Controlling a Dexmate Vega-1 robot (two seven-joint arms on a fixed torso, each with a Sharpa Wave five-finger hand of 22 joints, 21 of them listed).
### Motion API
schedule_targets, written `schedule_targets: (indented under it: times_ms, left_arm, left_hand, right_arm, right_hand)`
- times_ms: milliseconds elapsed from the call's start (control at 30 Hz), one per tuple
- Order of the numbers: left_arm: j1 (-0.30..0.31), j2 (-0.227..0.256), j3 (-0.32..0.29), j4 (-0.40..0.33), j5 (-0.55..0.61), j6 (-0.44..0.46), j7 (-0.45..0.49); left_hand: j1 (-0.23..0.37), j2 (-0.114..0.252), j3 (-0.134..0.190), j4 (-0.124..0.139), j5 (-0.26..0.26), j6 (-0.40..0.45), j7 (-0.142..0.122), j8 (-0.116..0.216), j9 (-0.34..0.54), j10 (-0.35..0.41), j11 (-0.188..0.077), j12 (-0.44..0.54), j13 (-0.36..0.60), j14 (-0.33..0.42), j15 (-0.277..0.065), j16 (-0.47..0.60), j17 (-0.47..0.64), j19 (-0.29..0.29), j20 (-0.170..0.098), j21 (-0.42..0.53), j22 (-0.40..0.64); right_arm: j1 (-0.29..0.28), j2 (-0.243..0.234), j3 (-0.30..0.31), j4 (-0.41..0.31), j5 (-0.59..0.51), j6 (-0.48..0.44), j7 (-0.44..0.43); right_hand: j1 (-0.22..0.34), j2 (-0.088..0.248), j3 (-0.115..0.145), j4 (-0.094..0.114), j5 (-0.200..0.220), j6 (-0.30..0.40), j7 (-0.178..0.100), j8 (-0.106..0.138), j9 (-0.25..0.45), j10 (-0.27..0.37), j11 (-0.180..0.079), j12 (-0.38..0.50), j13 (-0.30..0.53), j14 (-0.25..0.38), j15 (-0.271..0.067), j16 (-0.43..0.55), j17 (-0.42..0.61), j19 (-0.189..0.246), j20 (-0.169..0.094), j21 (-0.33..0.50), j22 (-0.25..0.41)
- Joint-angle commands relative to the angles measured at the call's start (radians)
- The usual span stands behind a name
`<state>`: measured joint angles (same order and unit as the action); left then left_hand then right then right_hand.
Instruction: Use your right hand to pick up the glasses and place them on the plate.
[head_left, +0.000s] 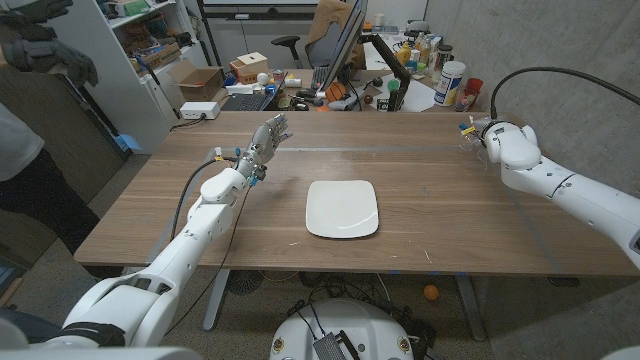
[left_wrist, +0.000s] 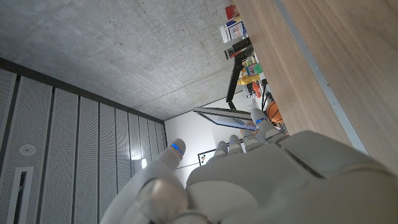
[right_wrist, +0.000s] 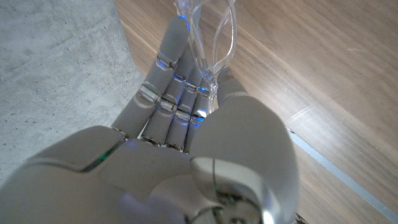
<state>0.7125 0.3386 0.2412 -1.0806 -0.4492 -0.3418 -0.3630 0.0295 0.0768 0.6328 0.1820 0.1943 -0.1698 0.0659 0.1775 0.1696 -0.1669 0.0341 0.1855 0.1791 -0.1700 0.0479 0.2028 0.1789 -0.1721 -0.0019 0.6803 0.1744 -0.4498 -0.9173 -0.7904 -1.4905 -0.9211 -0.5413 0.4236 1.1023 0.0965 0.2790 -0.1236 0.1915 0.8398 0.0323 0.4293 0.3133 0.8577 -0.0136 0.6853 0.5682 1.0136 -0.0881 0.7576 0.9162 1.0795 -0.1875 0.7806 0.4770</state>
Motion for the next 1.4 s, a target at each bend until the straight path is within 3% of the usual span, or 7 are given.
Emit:
schedule_targets:
  times_ms: [33, 600, 1400]
  left_arm:
    - [-0.011, -0.009, -0.001, 0.029, -0.003, -0.01, -0.015]
    - [-0.017, -0.015, 0.001, 0.034, 0.005, -0.01, -0.024]
    - [0.035, 0.01, -0.005, -0.045, -0.005, 0.0, 0.006]
  left_hand:
    - [-0.012, 0.101, 0.007, 0.0, 0.005, -0.055, 0.001, 0.003, 0.004, -0.086, 0.001, 0.006, 0.002, -0.072, 0.004, 0.0, 0.004, -0.08, 0.009, -0.003, 0.003]
    - [-0.012, 0.1, 0.006, 0.0, 0.005, -0.055, 0.0, 0.003, 0.004, -0.087, 0.001, 0.005, 0.002, -0.072, 0.004, 0.0, 0.004, -0.078, 0.009, -0.008, 0.003]
    - [-0.012, 0.101, 0.005, 0.0, 0.005, -0.056, 0.0, 0.003, 0.004, -0.086, 0.0, 0.006, 0.001, -0.072, 0.003, -0.001, 0.003, -0.077, 0.01, -0.015, 0.003]
  right_arm:
    - [-0.05, -0.03, 0.046, -0.072, -0.012, 0.021, -0.037]
    - [-0.161, -0.096, 0.132, -0.218, -0.026, 0.087, -0.132]
    - [-0.205, -0.106, 0.215, -0.334, -0.027, 0.216, -0.119]
  right_hand:
    - [0.064, 0.069, 0.004, 0.008, 0.004, 0.054, -0.048, 0.01, 0.007, 0.007, -0.007, 0.007, 0.004, 0.078, -0.13, -0.011, 0.007, -0.015, -0.022, 0.008, 0.001]
    - [0.058, 0.067, 0.005, 0.014, 0.008, 0.059, -0.058, 0.015, 0.015, 0.009, -0.017, 0.015, 0.019, 0.07, -0.13, -0.037, 0.029, -0.039, -0.024, 0.027, -0.007]
    - [0.056, 0.065, 0.006, 0.016, 0.011, 0.062, -0.062, 0.017, 0.021, 0.01, -0.024, 0.018, 0.028, 0.08, -0.131, -0.059, 0.051, -0.05, -0.025, 0.055, -0.018]
